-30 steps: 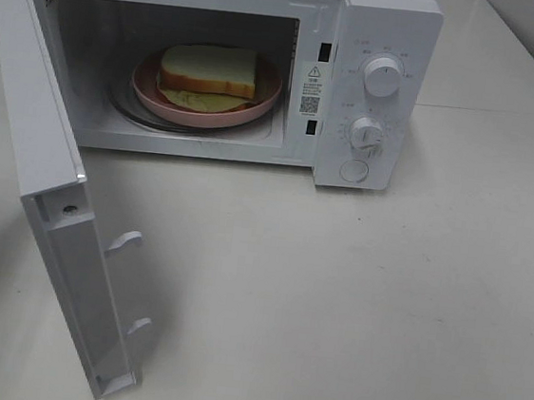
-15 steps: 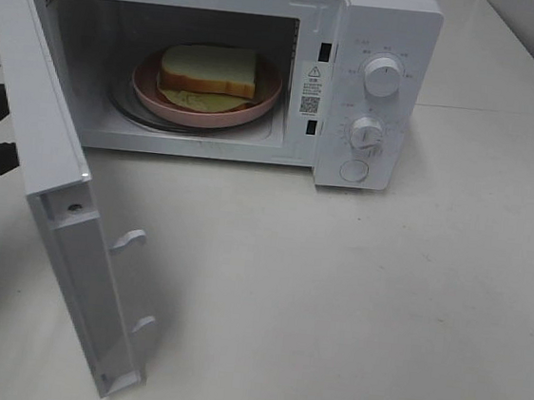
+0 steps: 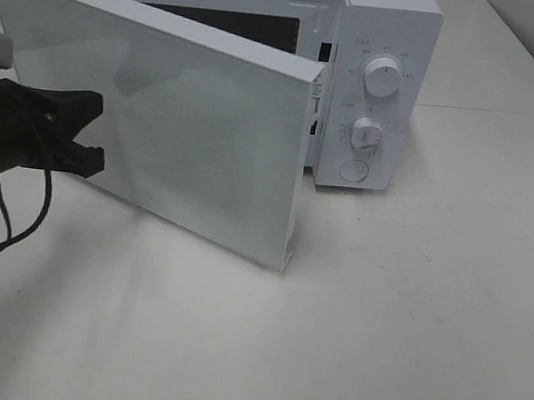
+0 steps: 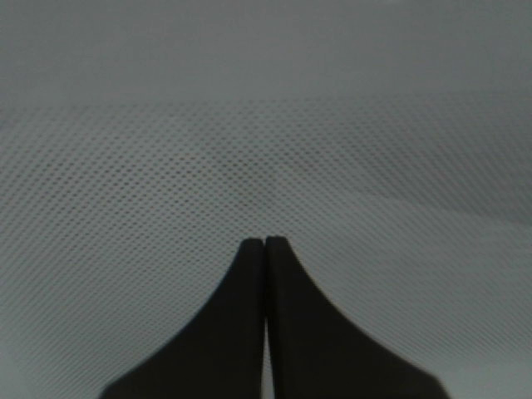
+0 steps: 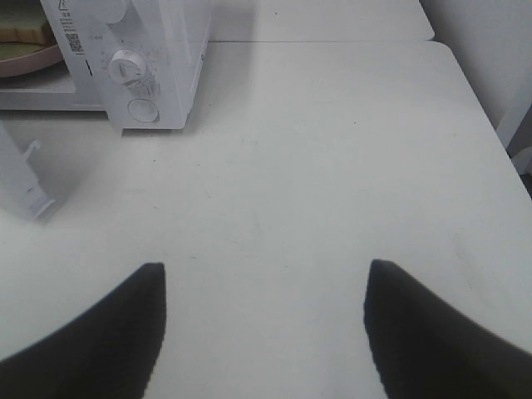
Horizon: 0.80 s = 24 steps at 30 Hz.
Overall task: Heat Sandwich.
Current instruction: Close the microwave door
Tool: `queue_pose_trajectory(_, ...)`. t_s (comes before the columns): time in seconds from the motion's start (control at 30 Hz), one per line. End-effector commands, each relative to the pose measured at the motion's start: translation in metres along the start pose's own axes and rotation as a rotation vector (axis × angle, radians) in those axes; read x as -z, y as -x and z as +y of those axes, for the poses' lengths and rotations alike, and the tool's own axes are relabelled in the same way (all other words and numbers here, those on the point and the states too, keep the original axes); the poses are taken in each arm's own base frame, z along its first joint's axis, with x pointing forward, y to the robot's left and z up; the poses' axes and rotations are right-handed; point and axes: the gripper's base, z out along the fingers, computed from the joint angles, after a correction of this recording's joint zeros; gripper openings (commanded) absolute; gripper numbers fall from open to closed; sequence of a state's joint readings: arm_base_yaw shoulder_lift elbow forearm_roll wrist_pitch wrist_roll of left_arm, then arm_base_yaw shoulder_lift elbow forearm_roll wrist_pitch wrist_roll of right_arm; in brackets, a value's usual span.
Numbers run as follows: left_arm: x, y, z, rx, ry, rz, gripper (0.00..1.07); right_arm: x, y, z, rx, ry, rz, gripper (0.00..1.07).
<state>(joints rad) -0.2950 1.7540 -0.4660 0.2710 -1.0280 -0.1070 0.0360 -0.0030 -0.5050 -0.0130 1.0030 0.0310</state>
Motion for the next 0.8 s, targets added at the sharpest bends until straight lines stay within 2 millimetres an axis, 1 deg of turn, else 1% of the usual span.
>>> queue_pose_trajectory(0.03,-0.011,0.005,-0.008,0.011,-0.004,-0.009,0.0,0.002,-0.003,0.0,-0.004,-0.006,-0.024,0.66)
queue_pose_trajectory(0.07,-0.011,0.005,-0.008,0.011,-0.004,-0.009,0.0,0.002,-0.003,0.0,-0.004,-0.006,-0.024,0.66)
queue_pose_trajectory(0.1,-0.017,0.005,-0.012,0.022,-0.002,0.002,0.0,0.002,-0.003,0.0,-0.004,-0.006,-0.024,0.66)
queue_pose_trajectory(0.2,-0.022,0.005,-0.016,0.033,0.001,0.005,0.0,0.002,-0.003,0.0,-0.004,-0.006,-0.024,0.66)
queue_pose_trajectory(0.33,-0.039,0.013,-0.033,0.059,-0.007,0.003,0.0,0.002,-0.003,0.0,-0.006,-0.006,-0.024,0.66)
queue_pose_trajectory(0.5,-0.048,0.016,-0.039,0.061,-0.018,0.021,0.0,0.002,-0.003,0.0,-0.005,-0.006,-0.024,0.66)
queue_pose_trajectory(0.63,-0.068,0.021,-0.054,0.06,-0.05,0.033,0.0,0.002,-0.003,0.0,-0.005,-0.006,-0.024,0.66)
queue_pose_trajectory(0.73,-0.074,0.023,-0.06,0.059,-0.06,0.037,0.0,0.002,-0.003,0.0,-0.004,-0.006,-0.024,0.66)
queue_pose_trajectory(0.8,-0.083,0.027,-0.068,0.066,-0.071,0.036,0.0,0.002,-0.003,0.0,-0.004,-0.006,-0.024,0.66)
